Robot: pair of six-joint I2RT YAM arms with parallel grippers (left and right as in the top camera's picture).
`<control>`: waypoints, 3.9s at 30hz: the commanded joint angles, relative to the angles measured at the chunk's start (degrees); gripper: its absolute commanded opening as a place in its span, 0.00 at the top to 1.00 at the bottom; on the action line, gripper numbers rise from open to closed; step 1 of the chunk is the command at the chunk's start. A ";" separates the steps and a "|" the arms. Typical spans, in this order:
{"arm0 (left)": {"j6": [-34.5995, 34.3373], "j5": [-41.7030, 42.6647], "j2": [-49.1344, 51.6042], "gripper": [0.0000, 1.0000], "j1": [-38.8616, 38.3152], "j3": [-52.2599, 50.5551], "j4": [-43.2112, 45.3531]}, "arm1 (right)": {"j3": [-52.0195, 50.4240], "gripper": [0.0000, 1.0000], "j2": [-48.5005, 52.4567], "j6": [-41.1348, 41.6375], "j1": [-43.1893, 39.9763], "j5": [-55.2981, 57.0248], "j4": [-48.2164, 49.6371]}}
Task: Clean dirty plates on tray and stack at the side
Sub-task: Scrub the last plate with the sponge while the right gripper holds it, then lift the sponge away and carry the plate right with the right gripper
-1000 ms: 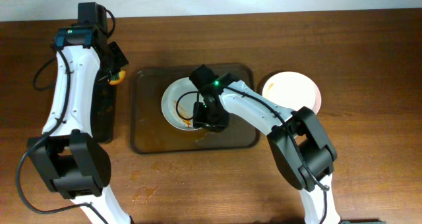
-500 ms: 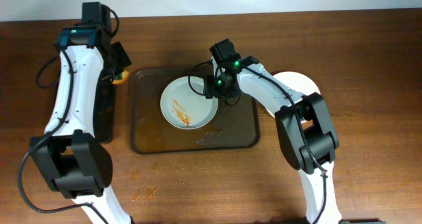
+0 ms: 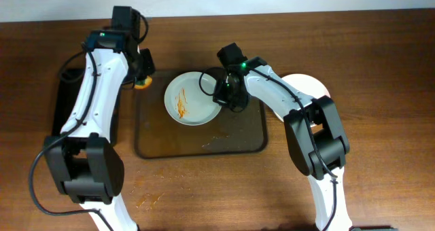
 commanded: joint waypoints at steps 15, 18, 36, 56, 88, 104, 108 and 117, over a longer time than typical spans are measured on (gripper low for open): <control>18.62 13.77 0.98 0.99 -7.93 -24.81 37.79 | 0.17 0.96 0.31 -2.60 -0.44 0.39 1.05; 18.62 11.26 3.93 0.99 -7.93 -25.00 43.08 | 0.17 0.96 0.31 -2.60 -0.46 0.39 1.05; 23.78 24.13 8.20 1.00 -8.20 -24.98 16.04 | 0.17 0.96 0.31 -2.60 -0.44 0.74 1.68; 35.43 31.43 8.20 1.00 -8.20 -24.76 13.77 | 0.17 0.96 0.31 -2.60 -0.44 0.35 2.12; 22.43 45.18 8.20 1.00 4.31 -19.85 16.61 | 0.17 0.96 0.31 -4.63 -0.44 -0.79 2.21; 19.85 40.26 7.41 1.00 6.45 -5.29 8.63 | 0.17 0.76 5.95 -7.26 2.01 -3.54 15.80; 19.87 40.13 7.41 1.00 6.45 -5.29 8.66 | 0.61 0.96 6.03 -7.02 1.25 -6.16 15.17; 19.87 37.31 7.41 1.00 6.49 -5.29 8.90 | 0.85 0.96 -12.87 -18.03 2.45 26.82 1.53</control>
